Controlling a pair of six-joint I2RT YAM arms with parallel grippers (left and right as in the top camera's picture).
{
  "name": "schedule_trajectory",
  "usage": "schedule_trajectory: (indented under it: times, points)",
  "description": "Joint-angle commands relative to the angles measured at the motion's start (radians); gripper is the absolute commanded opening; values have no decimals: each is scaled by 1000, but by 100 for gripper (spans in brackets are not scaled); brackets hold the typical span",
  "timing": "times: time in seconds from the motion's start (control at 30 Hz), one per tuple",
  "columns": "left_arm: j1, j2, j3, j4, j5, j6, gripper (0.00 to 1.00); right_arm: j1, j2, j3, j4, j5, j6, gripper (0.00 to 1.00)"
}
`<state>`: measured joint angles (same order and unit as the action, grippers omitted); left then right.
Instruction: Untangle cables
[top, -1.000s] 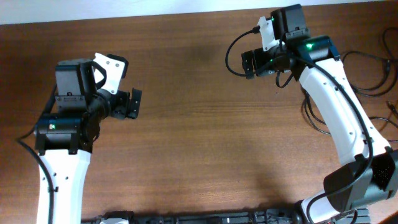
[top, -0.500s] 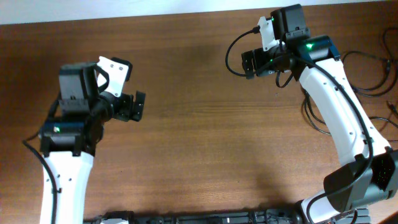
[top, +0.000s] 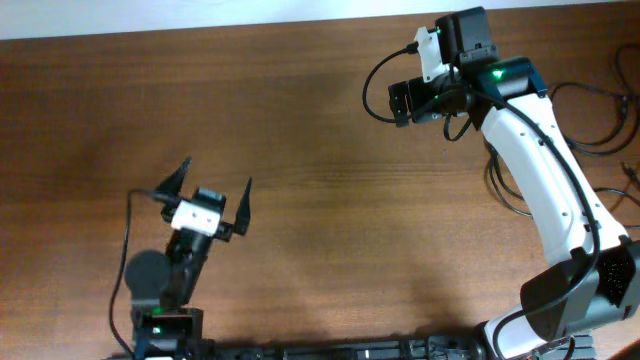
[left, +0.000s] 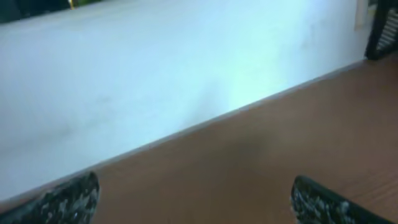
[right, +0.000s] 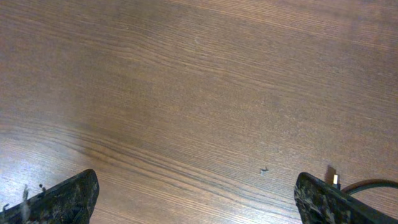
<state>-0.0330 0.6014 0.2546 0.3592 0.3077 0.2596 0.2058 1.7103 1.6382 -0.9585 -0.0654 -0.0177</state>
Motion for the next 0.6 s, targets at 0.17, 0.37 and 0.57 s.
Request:
schedule_trajectory:
  times: [0.17,0.37,0.57]
  points:
    - [2,-140,-245,275,44,-27,99,4,-3,11,1,5,8,100]
    - [2,-222,-245,6,-102,-135,99,4,-3,11,1,5,8,100]
    - [3,-453,-245,-337,-202,-170,99,4,-3,11,1,5,8,100]
